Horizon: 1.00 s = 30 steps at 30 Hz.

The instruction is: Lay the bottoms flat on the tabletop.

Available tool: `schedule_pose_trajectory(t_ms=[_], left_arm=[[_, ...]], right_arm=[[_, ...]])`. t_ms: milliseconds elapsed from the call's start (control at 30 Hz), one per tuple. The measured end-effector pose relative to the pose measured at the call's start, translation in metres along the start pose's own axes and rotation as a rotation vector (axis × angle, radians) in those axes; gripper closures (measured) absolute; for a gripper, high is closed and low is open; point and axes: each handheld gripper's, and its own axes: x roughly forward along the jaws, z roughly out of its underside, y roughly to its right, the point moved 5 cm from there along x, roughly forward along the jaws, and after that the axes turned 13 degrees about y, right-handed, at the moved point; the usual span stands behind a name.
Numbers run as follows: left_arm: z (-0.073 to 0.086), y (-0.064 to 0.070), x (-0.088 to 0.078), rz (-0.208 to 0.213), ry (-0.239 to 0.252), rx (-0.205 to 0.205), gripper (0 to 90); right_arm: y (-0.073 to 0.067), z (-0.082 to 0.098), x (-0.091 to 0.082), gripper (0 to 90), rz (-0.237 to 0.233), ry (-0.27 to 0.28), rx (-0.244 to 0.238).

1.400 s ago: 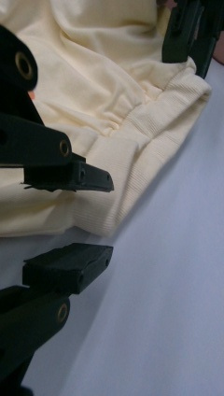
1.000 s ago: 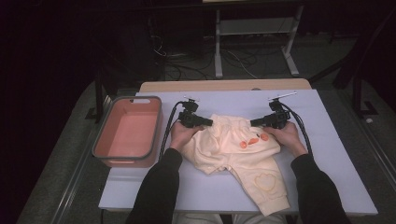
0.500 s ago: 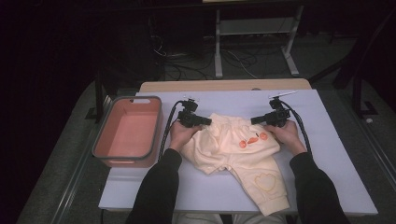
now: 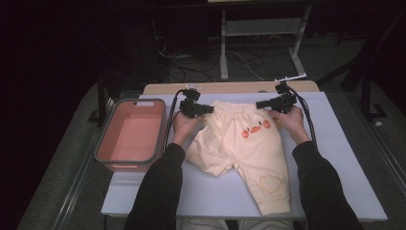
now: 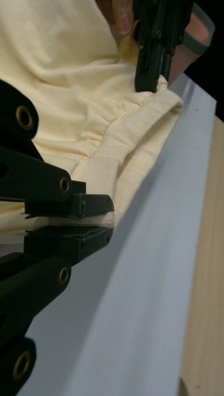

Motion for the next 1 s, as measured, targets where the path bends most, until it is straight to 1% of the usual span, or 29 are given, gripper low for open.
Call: schedule_pose_trajectory(t_ms=[67,100,133,200,300,367,433,500,633,700,767,867,900,933,967,1000], left_arm=[[-0.007,-0.001,-0.002,-0.017,0.006,0.014,78.5],[-0.010,-0.001,-0.003,-0.020,0.014,0.015,78.5],[-0.016,-0.001,-0.005,-0.019,0.023,0.024,78.5],[-0.024,0.001,-0.008,-0.027,0.025,0.048,78.5],[-0.037,0.001,-0.010,-0.039,0.038,0.071,78.5],[-0.041,0.000,-0.011,-0.045,0.043,0.076,78.6],[-0.046,-0.001,-0.010,-0.057,0.046,0.080,78.5],[-0.050,-0.004,-0.009,-0.063,0.061,0.075,78.5],[-0.049,-0.008,-0.006,-0.072,0.064,0.073,78.5],[-0.046,-0.009,-0.004,-0.077,0.059,0.061,78.5],[-0.044,-0.010,-0.002,-0.082,0.046,0.067,78.5],[-0.042,-0.011,0.001,-0.082,0.053,0.056,78.3],[-0.041,-0.011,0.001,-0.081,0.058,0.051,77.6],[-0.040,-0.012,0.003,-0.081,0.057,0.037,74.9],[-0.038,-0.012,0.004,-0.079,0.053,0.026,68.5],[-0.037,-0.012,0.005,-0.080,0.052,0.015,64.4]], right_arm=[[0.000,-0.010,0.001,82.7,-0.006,0.015,-0.012],[0.000,-0.015,0.001,82.7,-0.009,0.025,-0.018],[0.001,-0.019,0.002,82.7,-0.011,0.029,-0.016],[0.002,-0.027,0.003,82.7,-0.008,0.045,-0.021],[0.002,-0.036,0.006,82.7,-0.003,0.069,-0.028],[0.001,-0.041,0.007,82.7,0.007,0.083,-0.033],[-0.001,-0.047,0.008,82.7,0.021,0.101,-0.048],[-0.003,-0.051,0.008,82.7,0.031,0.120,-0.055],[-0.004,-0.055,0.009,82.7,0.036,0.128,-0.056],[-0.003,-0.053,0.010,82.6,0.035,0.125,-0.049],[-0.002,-0.050,0.012,82.6,0.036,0.114,-0.044],[-0.002,-0.047,0.014,82.2,0.038,0.112,-0.044],[-0.001,-0.047,0.014,80.3,0.039,0.110,-0.039],[-0.001,-0.046,0.014,75.2,0.035,0.111,-0.032],[-0.001,-0.045,0.014,67.1,0.044,0.115,-0.035],[-0.002,-0.045,0.014,65.1,0.054,0.123,-0.045]])
